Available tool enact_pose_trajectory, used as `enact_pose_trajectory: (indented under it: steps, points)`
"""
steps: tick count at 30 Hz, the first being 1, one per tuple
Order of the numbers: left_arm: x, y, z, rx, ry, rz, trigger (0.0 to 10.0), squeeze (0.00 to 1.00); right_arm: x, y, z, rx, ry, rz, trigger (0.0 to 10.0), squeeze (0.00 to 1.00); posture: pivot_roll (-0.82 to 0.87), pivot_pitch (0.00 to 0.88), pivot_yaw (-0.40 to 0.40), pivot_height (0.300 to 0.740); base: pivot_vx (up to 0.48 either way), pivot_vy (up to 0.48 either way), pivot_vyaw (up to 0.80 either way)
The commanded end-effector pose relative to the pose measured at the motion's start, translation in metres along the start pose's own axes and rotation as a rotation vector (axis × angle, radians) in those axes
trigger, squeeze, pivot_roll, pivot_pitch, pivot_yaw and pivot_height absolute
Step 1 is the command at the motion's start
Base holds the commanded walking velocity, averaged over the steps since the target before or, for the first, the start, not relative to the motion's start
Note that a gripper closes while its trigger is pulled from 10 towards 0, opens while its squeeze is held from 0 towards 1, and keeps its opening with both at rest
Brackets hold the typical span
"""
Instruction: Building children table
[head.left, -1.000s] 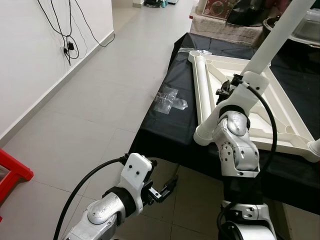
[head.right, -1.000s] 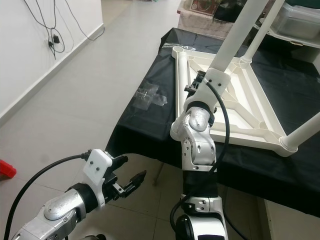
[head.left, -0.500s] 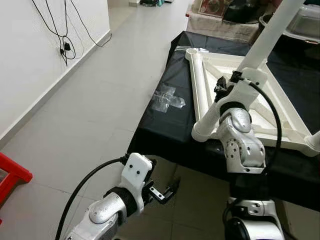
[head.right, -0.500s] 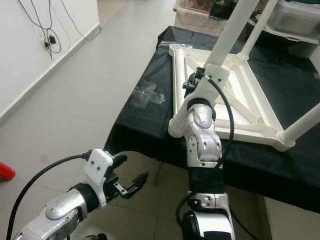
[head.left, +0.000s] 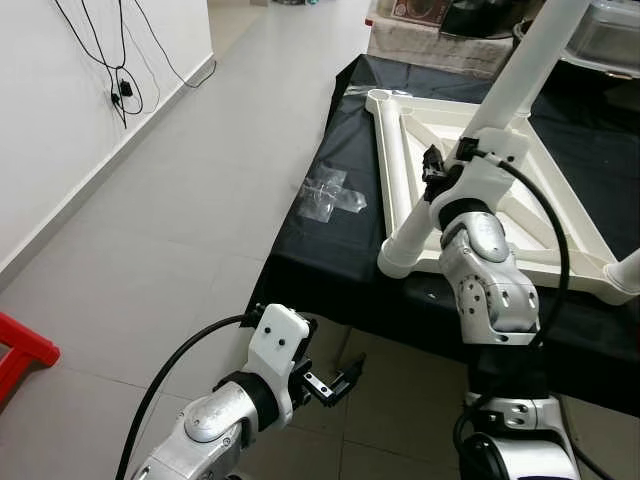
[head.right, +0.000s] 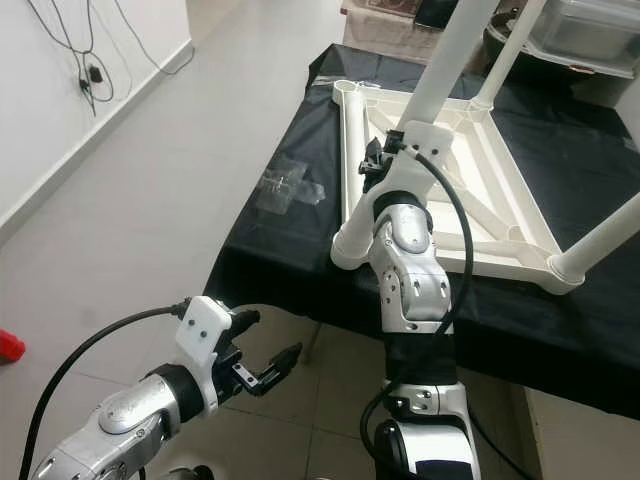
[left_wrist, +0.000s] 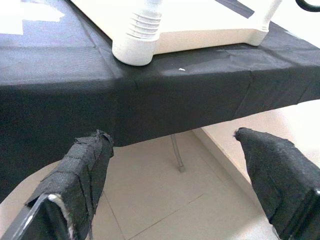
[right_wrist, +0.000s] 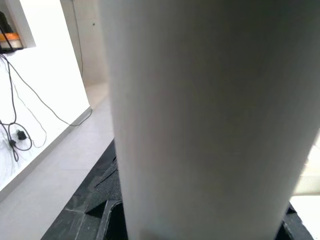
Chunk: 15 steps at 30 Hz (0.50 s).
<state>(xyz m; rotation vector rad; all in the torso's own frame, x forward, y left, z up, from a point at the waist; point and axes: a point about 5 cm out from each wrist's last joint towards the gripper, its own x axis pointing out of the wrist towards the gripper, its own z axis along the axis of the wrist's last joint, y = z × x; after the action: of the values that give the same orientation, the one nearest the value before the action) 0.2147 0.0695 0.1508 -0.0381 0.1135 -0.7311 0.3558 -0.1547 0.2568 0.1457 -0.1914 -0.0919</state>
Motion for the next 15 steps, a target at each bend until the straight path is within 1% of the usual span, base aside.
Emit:
enact_pose_trajectory:
  steps: [1,3,5,7,10,11,14,15]
  points:
    - [-0.001,-0.002,-0.005,0.002,0.021,-0.01,10.0,0.0,0.002,0.003,-0.022,-0.051,0.128,0.019,10.0,0.0,0.11,0.109,-0.112,0.74,0.0,0.0,0.0]
    - [0.0,-0.002,-0.004,-0.001,0.02,-0.011,10.0,0.0,0.006,0.007,-0.026,-0.068,0.174,0.034,10.0,0.0,0.11,0.114,-0.117,0.74,0.0,0.0,0.0]
    - [0.0,-0.003,-0.004,-0.002,0.019,-0.011,10.0,0.0,0.007,0.008,-0.028,-0.074,0.193,0.047,10.0,0.0,0.11,0.114,-0.117,0.74,0.0,0.0,0.0]
    - [0.0,-0.003,-0.004,-0.002,0.018,-0.013,10.0,0.0,0.009,0.015,-0.034,-0.109,0.251,0.111,10.0,0.0,0.1,0.117,-0.121,0.74,0.0,0.0,0.0]
    - [0.0,-0.004,-0.003,-0.001,0.017,-0.013,10.0,0.0,0.01,0.017,-0.035,-0.119,0.267,0.13,10.0,0.0,0.1,0.118,-0.123,0.74,0.0,0.0,0.0]
    - [0.0,-0.005,-0.003,0.0,0.016,-0.015,10.0,0.0,0.01,0.018,-0.038,-0.138,0.283,0.145,10.0,0.0,0.1,0.12,-0.127,0.74,0.0,0.0,0.0]
    - [0.0,-0.005,-0.003,0.0,0.016,-0.015,10.0,0.0,0.01,0.018,-0.038,-0.143,0.285,0.145,10.0,0.0,0.1,0.12,-0.127,0.74,0.0,0.0,0.0]
    - [0.0,-0.005,-0.003,-0.001,0.015,-0.015,10.0,0.0,0.01,0.016,-0.039,-0.135,0.278,0.116,10.0,0.0,0.1,0.12,-0.129,0.74,0.0,0.0,0.0]
